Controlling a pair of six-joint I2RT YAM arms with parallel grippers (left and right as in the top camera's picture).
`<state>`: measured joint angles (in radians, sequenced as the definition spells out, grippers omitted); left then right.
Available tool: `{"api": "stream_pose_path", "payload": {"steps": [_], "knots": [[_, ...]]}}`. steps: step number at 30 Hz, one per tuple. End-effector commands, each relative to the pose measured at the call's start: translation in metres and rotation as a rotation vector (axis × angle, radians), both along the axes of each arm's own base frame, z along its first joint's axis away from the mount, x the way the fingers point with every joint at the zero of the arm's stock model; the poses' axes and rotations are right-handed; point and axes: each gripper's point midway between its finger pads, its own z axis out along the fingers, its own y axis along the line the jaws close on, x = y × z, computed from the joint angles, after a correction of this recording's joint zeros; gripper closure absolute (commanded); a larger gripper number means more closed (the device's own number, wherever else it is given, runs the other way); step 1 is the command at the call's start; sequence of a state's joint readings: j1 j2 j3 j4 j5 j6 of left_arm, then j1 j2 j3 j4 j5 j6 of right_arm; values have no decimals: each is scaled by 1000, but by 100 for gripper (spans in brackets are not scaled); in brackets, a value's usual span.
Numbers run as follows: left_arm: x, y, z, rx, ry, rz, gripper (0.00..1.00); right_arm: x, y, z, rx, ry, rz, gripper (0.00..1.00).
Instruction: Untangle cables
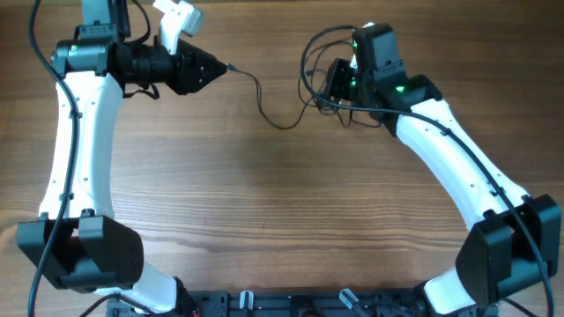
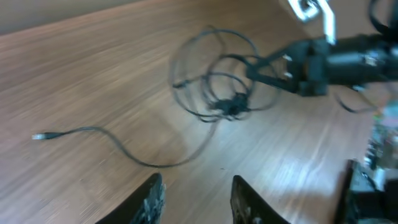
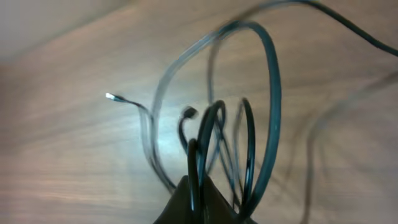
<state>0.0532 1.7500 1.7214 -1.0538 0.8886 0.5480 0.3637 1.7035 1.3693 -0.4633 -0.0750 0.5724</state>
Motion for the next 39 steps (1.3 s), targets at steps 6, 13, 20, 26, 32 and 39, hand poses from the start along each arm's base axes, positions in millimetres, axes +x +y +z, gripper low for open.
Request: {"api": "stream_pose_path", "payload": {"steps": [6, 13, 20, 26, 32, 39], "knots": [[-12, -47, -15, -103, -63, -266, 54, -2, 48, 45, 247, -66, 177, 95], [-9, -80, -56, -109, 12, -350, 54, -10, 56, 56, 315, -47, 200, 95], [-18, -123, -63, -108, -36, -461, 72, -17, 57, 66, 328, -52, 216, 95], [-18, -136, -61, -108, -86, -493, 83, -28, 58, 90, 359, -91, 250, 95], [-16, -135, -63, -94, -90, -489, 83, -40, 57, 118, 383, -143, 275, 95], [-16, -135, -62, -94, -89, -489, 94, -42, 59, 120, 395, -140, 289, 96]]}}
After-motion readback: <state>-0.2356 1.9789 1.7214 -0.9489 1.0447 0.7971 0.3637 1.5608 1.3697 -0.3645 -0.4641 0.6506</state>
